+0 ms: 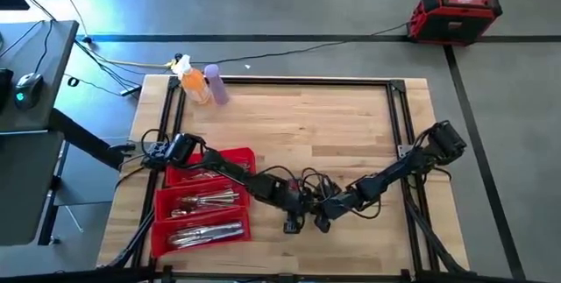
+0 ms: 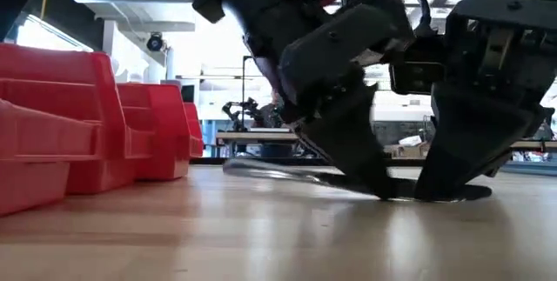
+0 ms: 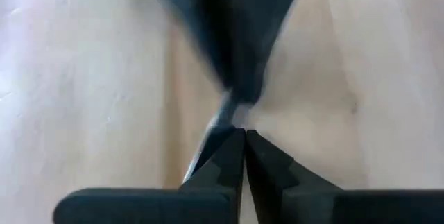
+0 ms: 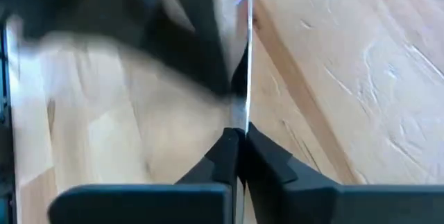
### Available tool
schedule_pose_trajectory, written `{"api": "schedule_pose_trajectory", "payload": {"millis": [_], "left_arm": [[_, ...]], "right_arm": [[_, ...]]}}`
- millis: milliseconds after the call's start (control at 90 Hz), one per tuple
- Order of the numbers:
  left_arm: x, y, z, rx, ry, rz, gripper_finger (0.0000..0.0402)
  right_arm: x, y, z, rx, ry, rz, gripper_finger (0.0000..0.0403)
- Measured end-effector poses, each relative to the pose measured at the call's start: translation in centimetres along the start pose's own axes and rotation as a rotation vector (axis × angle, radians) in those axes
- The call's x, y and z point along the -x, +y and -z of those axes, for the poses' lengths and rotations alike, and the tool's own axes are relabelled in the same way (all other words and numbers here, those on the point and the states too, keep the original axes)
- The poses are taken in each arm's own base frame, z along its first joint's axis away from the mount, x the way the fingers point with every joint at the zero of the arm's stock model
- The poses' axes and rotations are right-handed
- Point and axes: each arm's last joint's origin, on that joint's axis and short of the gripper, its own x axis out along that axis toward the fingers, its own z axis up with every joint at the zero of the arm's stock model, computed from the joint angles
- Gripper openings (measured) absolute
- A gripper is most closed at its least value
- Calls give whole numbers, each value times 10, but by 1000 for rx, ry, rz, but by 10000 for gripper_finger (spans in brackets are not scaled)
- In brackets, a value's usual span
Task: Sort silverware
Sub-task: Put the silver knife in the bottom red bin
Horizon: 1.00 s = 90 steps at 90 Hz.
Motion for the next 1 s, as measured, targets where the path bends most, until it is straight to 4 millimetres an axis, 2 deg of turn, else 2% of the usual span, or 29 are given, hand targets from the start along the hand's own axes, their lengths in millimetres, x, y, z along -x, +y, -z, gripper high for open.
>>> {"api": "schedule_pose_trajectory", "payload": {"millis": [144, 233, 322, 433, 578, 756, 1000], "left_arm": [[27, -4, -8, -63, -27, -82, 24], [33, -9, -4, -130, -10, -190, 50], [32, -13, 3, -185, 36, -243, 81], [23, -12, 7, -185, 73, -201, 118], [14, -6, 12, -161, 124, -178, 143], [10, -2, 19, -145, 200, -124, 140], [11, -3, 24, -129, 265, -62, 94]], "right_arm": [[1, 1, -1, 15, -4, -4, 2], [2, 2, -3, 29, -10, -2, 1], [2, 5, -4, 56, -12, -1, 1], [3, 6, -5, 72, -13, 1, 0], [3, 7, -5, 71, -15, 3, 0], [3, 6, -5, 73, -19, 7, 0], [3, 6, -5, 79, -20, 10, 0]]}}
